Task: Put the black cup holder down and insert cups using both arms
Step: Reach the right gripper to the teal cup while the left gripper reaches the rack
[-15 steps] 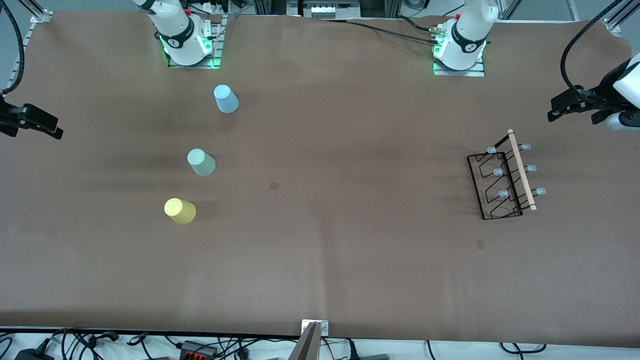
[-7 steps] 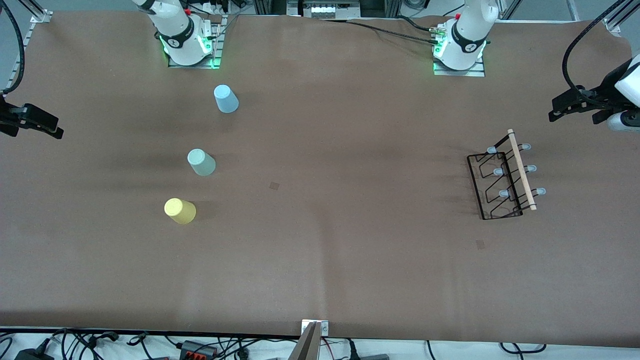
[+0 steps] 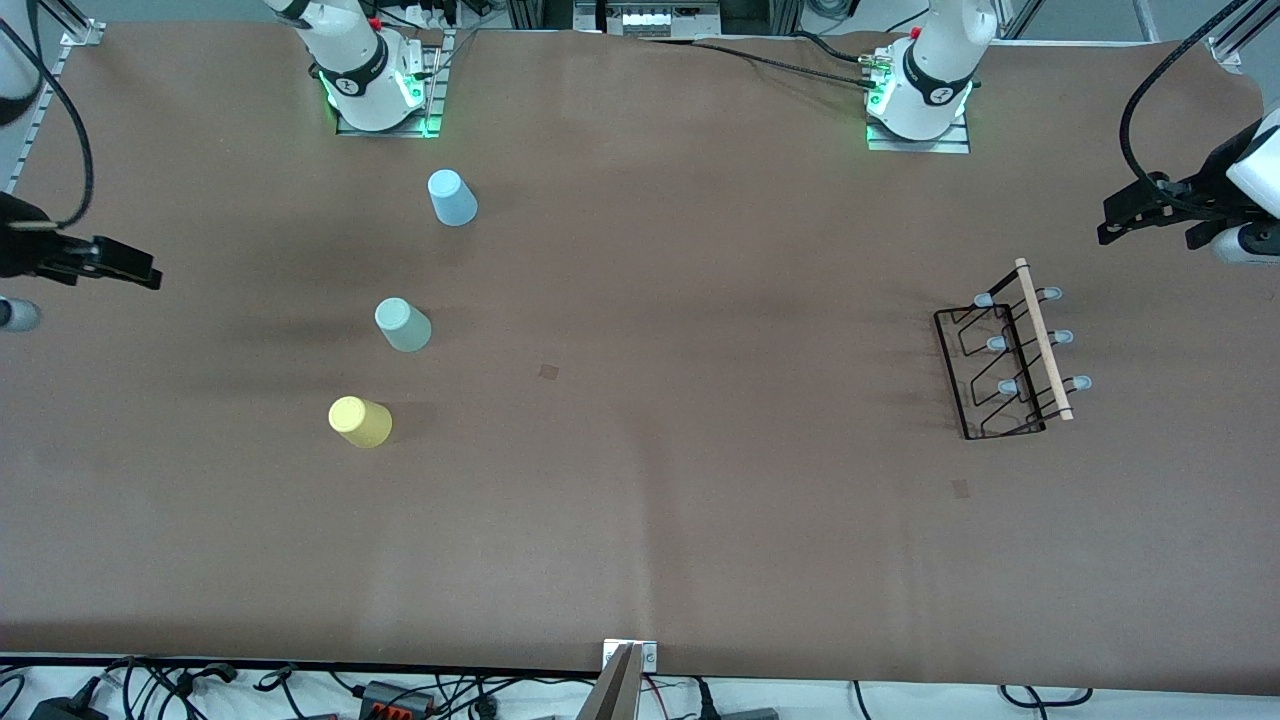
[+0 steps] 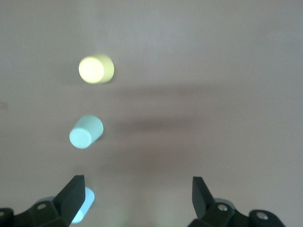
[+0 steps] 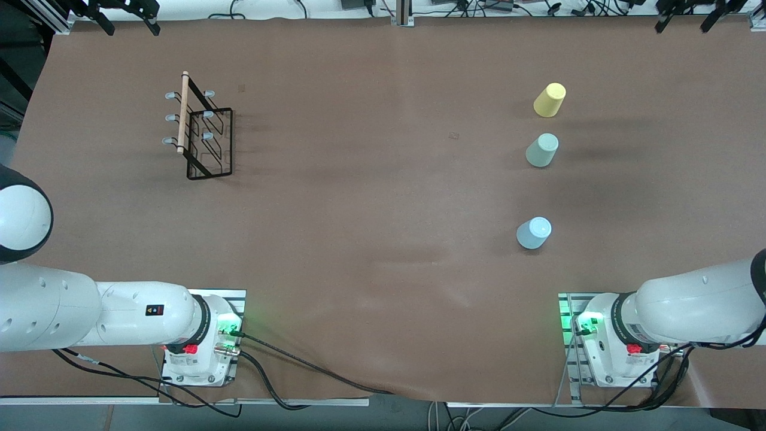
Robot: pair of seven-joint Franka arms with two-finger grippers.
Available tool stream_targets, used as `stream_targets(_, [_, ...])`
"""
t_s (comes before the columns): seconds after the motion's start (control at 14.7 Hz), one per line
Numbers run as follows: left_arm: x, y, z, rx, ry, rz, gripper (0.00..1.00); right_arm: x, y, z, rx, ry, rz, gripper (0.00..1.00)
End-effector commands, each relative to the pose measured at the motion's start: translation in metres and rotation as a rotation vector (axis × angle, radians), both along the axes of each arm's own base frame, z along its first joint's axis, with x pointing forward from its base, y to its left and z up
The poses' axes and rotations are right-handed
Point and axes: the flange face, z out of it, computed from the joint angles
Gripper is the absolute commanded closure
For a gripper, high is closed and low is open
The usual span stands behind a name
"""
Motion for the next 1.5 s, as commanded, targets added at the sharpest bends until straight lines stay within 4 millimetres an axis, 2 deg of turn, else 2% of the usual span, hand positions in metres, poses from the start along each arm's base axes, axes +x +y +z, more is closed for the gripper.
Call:
stream_targets(0.0, [0.001, -0.001, 0.007, 0.018, 0.017, 0.003, 0.0, 0.002, 0.03, -0.044, 0.019, 0.053, 0.063, 0.0])
stream_targets(0.14, [0.002, 0.002, 0.009, 0.019, 0.014, 0.0, 0.0, -0.002, 0.038, -0.07, 0.019, 0.017, 0.067, 0.0])
stream_targets(0.27, [0.006, 0.001, 0.002, 0.02, 0.026, -0.005, 0.0, -0.023, 0.041, -0.105, 0.022, -0.024, 0.073, 0.0])
stream_targets(0.41, [0.008, 0.004, -0.012, 0.018, 0.072, 0.003, 0.0, -0.049, 0.06, -0.148, 0.009, -0.095, 0.018, 0.0])
stream_targets(0.54, [0.006, 0.004, -0.017, 0.018, 0.109, -0.005, 0.0, -0.057, 0.097, -0.174, -0.002, -0.147, -0.06, 0.0])
stream_targets(0.68, [0.013, 0.005, -0.046, 0.018, 0.161, 0.0, 0.0, -0.063, 0.125, -0.198, -0.007, -0.18, -0.145, 0.0])
stream_targets(0.88, [0.036, 0.01, -0.088, 0.038, 0.136, 0.012, 0.0, -0.066, 0.138, -0.24, -0.01, -0.209, -0.236, 0.0])
stream_targets(0.95, [0.039, 0.013, -0.101, 0.067, 0.123, 0.006, 0.0, -0.067, 0.15, -0.25, -0.012, -0.209, -0.266, 0.0])
stream_targets(1.02, [0.038, 0.015, -0.117, 0.086, 0.119, -0.001, 0.0, -0.068, 0.165, -0.256, -0.009, -0.218, -0.276, 0.0])
stream_targets(1.09, [0.035, 0.02, -0.132, 0.085, 0.119, 0.005, 0.0, -0.068, 0.169, -0.256, -0.008, -0.225, -0.291, 0.0])
stream_targets(1.16, [0.031, 0.03, -0.148, 0.082, 0.123, 0.021, 0.0, -0.069, 0.172, -0.261, -0.011, -0.218, -0.293, 0.0])
stream_targets(1.43, [0.024, 0.04, -0.201, 0.079, 0.075, 0.032, 0.0, -0.084, 0.169, -0.273, -0.022, -0.188, -0.29, 0.0])
